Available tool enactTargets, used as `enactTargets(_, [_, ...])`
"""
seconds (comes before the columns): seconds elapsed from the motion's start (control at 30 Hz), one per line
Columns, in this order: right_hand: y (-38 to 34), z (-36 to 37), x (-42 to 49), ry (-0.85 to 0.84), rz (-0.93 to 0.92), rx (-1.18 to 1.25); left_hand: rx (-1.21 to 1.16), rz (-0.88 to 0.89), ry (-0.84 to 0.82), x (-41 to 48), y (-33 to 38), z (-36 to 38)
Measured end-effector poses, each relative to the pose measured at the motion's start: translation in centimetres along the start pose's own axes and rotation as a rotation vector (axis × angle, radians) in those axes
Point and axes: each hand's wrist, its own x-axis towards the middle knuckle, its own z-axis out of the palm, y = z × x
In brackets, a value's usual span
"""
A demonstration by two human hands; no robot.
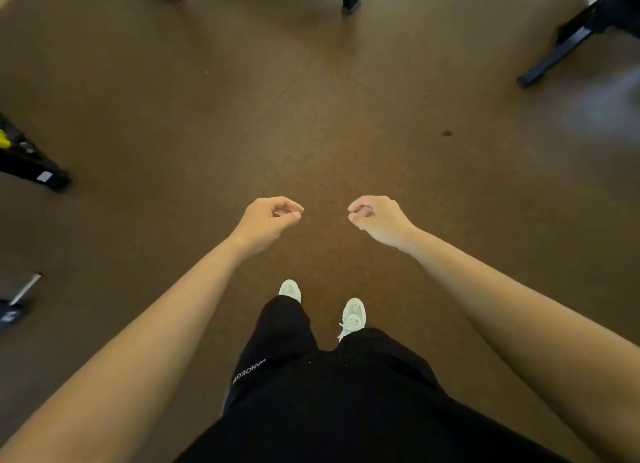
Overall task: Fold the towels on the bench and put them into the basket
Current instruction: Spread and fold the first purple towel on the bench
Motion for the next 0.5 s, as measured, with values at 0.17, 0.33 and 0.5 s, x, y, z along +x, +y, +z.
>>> enactTargets(0.17, [-2.4, -1.5, 3.3, 0.043, -0.007, 0.018, -0.058, -0.045, 0.037, 2.6, 0.4, -1.5])
enactTargets(0.33, [-4.6, -3.0, 8.8, 0.102, 0.064, 0.094, -0.149, -0.073, 0.062, 8.0, -0.6, -4.1])
enactTargets(0.5, [-7.8, -4.8, 14.4, 0.137, 0.161, 0.184, -0.219, -0.072, 0.055, 15.2, -0.1, -8.4])
